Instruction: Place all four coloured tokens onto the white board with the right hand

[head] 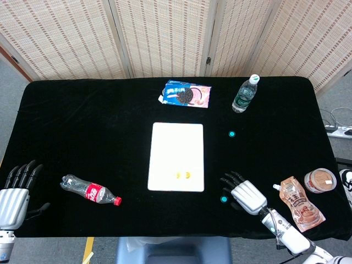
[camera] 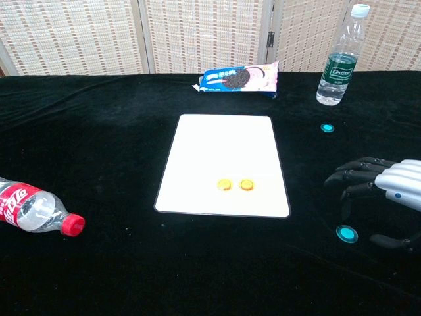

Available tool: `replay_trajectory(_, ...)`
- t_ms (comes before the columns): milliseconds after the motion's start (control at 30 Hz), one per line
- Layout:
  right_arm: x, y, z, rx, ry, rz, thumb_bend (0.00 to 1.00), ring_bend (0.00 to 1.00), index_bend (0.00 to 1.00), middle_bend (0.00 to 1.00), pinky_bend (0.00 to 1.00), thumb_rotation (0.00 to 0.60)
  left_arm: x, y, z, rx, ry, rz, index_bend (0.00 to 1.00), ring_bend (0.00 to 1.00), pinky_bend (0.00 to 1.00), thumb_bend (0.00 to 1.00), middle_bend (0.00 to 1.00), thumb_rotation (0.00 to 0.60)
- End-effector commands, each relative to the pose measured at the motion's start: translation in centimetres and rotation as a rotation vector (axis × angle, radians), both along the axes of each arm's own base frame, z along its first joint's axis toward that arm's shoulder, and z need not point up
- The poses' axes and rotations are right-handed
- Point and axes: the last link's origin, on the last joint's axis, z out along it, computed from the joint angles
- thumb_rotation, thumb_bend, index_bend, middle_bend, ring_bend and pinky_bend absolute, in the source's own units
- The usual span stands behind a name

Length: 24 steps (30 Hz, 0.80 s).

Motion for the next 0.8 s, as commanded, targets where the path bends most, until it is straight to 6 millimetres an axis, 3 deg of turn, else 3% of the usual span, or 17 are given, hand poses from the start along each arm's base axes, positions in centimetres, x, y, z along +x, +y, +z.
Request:
replay_trajectory(33, 0.0, -0.1, -0.3, -0.006, 0.000, -0.001, 0.41, 0.01, 0.37, 0.14, 0.00, 0.600, -0.1, 0.0, 0.0, -0.002, -0.001, 0.001, 0.00, 0.00, 0.00, 0.07, 0.00, 0.600)
replay_trajectory(800, 0.2, 0.1, -1.8, -0.008, 0.003, 0.010, 0.41, 0.00, 0.36, 0.14, 0.00, 0.600, -0.6, -0.2, 0.0, -0.009, -0.008, 0.013, 0.00, 0.00, 0.00, 0.07, 0.00, 0.600)
